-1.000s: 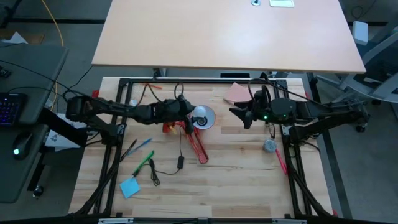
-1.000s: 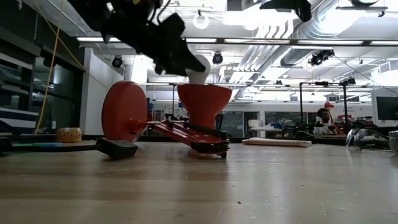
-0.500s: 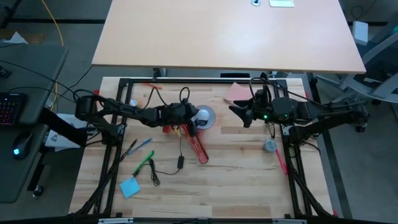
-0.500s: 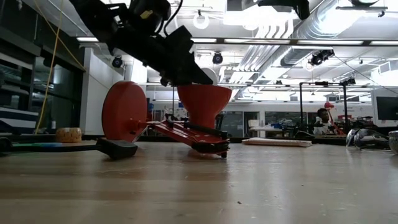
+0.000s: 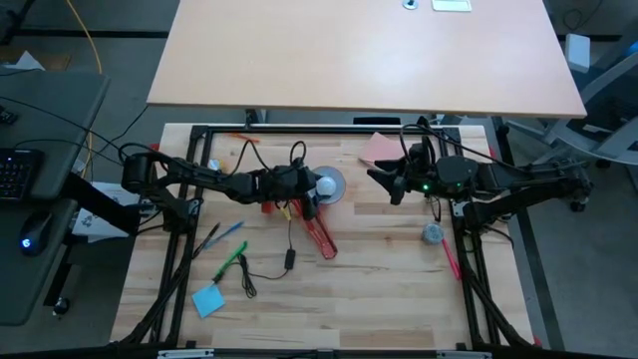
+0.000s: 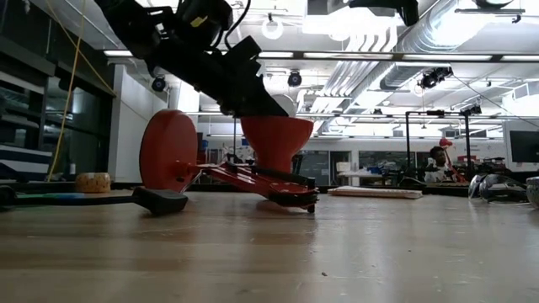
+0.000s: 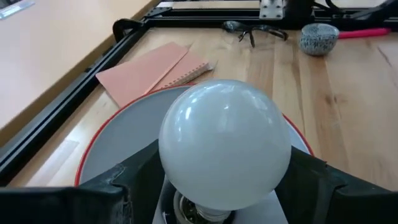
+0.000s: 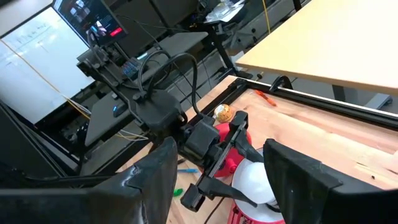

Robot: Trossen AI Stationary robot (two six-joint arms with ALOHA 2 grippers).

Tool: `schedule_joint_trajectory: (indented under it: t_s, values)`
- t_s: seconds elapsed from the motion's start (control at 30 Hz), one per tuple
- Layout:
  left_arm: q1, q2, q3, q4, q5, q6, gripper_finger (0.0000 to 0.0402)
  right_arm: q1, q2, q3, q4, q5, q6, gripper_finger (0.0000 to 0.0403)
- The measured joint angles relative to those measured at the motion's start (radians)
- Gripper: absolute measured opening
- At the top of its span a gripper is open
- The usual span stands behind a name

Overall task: Screw lightbulb
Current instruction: Insert the white lightbulb into the red lamp

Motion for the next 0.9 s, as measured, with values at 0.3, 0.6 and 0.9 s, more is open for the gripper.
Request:
schedule_joint_trajectory:
  t_s: [0.3, 0.6, 0.9]
  values:
    - [0.022, -0.002, 0.0, -0.017, -0.001, -0.007, 0.0267, 0.0, 0.0, 0.0, 0.0, 0.0, 0.007, 0.0227]
    - [0.001, -0.003, -0.001, -0.007, -0.087, -0.025, 0.0271, 0.0, 0.0, 0.0, -0.001, 0.0, 0.007, 0.0227]
    - [-0.004, -0.003, -0.001, 0.0, -0.085, 0.033, 0.0271, 0.0, 0.0, 0.0, -0.002, 0.0, 0.007, 0.0227]
